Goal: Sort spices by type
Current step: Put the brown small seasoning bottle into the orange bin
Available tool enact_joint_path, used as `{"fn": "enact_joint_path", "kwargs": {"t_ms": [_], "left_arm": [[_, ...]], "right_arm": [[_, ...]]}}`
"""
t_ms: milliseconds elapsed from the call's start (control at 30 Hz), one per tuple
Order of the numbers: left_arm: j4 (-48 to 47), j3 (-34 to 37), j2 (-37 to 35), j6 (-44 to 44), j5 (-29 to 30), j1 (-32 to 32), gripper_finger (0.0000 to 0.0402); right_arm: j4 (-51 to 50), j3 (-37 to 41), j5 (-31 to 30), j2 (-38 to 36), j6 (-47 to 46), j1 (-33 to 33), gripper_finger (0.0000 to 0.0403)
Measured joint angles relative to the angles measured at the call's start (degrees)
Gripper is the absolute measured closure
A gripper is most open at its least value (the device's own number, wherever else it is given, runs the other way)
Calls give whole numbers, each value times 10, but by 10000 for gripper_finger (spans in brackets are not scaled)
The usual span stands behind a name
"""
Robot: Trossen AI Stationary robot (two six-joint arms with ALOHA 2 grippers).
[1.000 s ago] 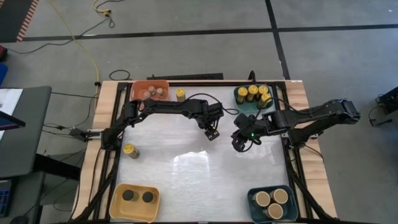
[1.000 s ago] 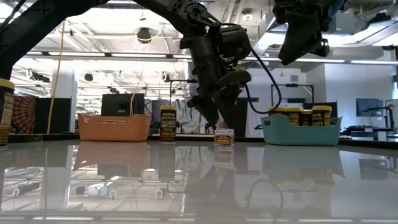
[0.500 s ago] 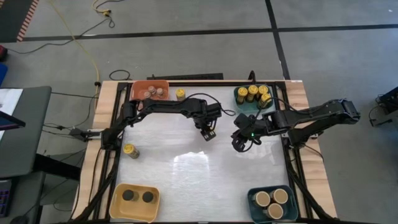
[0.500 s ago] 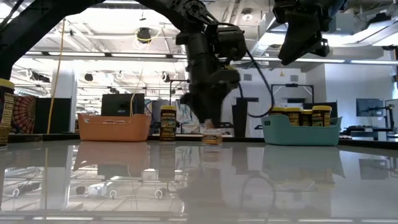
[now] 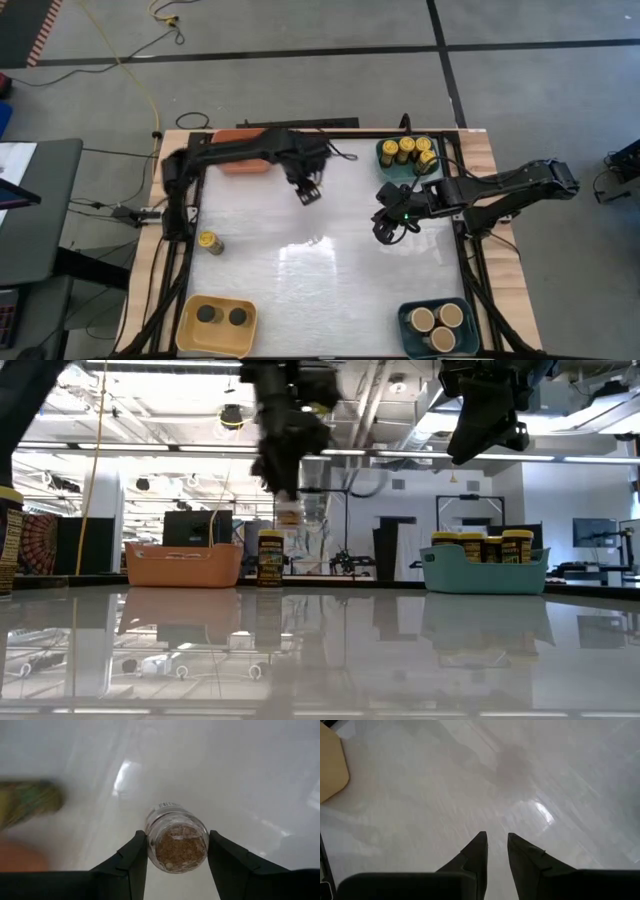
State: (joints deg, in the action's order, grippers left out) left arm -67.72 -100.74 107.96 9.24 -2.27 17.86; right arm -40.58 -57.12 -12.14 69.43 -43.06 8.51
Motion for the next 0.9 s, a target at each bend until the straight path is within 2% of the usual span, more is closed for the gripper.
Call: {"fn": "enact_joint_path", "kwargs": {"t_ms": [233,433,633,900], "left_arm": [[48,202,-172,40,-2,97,236],[119,285,-266,48,3,223,236],[125,289,-233,5,3,321,233],[182,289,-161,-13,0,345,227]], "right_arm": [[2,0,0,0,0,0,300],[4,0,-1,0,0,-6,300],[14,0,-2,0,-5,-26,300],[46,0,-2,0,-9,-38,300]]}}
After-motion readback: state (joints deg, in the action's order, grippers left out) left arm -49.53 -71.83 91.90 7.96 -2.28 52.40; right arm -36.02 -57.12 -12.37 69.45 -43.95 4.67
